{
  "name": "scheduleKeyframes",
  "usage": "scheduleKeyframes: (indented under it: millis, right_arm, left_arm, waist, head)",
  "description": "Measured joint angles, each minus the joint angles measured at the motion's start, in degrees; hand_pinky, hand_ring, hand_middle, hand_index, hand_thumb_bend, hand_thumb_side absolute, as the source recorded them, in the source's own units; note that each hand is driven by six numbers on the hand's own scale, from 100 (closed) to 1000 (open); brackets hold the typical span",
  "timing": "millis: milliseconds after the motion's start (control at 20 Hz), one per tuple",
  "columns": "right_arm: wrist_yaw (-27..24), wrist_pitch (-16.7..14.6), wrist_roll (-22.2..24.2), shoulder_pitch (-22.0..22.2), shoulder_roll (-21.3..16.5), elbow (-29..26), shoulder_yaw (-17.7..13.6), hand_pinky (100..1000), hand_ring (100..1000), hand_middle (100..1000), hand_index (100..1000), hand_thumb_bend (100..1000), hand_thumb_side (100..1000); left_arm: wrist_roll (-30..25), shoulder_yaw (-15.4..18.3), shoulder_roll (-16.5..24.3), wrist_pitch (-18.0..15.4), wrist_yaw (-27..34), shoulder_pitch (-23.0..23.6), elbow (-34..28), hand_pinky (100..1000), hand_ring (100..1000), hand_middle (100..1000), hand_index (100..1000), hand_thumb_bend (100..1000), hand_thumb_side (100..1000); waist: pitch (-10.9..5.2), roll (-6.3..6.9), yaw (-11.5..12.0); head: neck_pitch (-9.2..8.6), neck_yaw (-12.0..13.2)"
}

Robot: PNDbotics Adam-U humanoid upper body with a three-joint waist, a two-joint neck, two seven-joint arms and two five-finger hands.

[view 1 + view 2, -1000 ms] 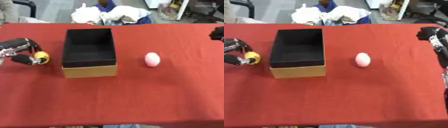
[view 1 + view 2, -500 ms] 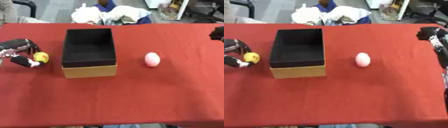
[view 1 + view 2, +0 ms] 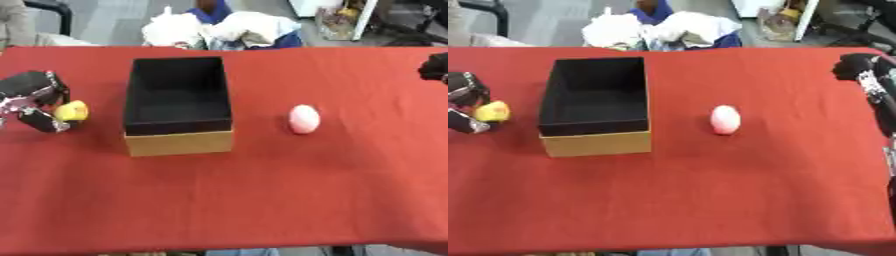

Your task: Pick up objects on the table and place them in the box.

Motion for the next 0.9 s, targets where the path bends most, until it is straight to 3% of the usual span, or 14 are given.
scheduleKeyframes:
  millis: [350, 650, 900]
  right_arm:
    - [0.00, -0.01, 0.01, 0.01, 0.00, 0.01, 0.00, 736, 715, 638, 755, 100, 761]
    - [0.00, -0.09, 0.26, 0.01, 0.03, 0.02, 0.03, 737, 715, 638, 755, 100, 760]
    - [0.00, -0.07, 0.53, -0.05, 0.43, 0.04, 0.35, 737, 716, 638, 755, 100, 758]
  left_arm:
    - [7.30, 0.15, 0.61, 1.21, 5.63, -1.65, -6.22, 287, 192, 182, 321, 360, 100]
    - [6.79, -1.08, 0.25, 1.25, 11.61, -5.48, -11.99, 290, 243, 184, 322, 408, 100]
    - [5.13, -3.58, -2.58, -0.18, 12.59, -7.11, -14.35, 295, 246, 186, 326, 406, 100]
  waist:
    - [-0.03, -0.10, 0.10]
    - [-0.31, -0.16, -0.21]
    - [-0.35, -0.36, -0.77]
  head:
    - [0.00, -0.06]
    - [0.00, 0.26]
    - [0.00, 0.72]
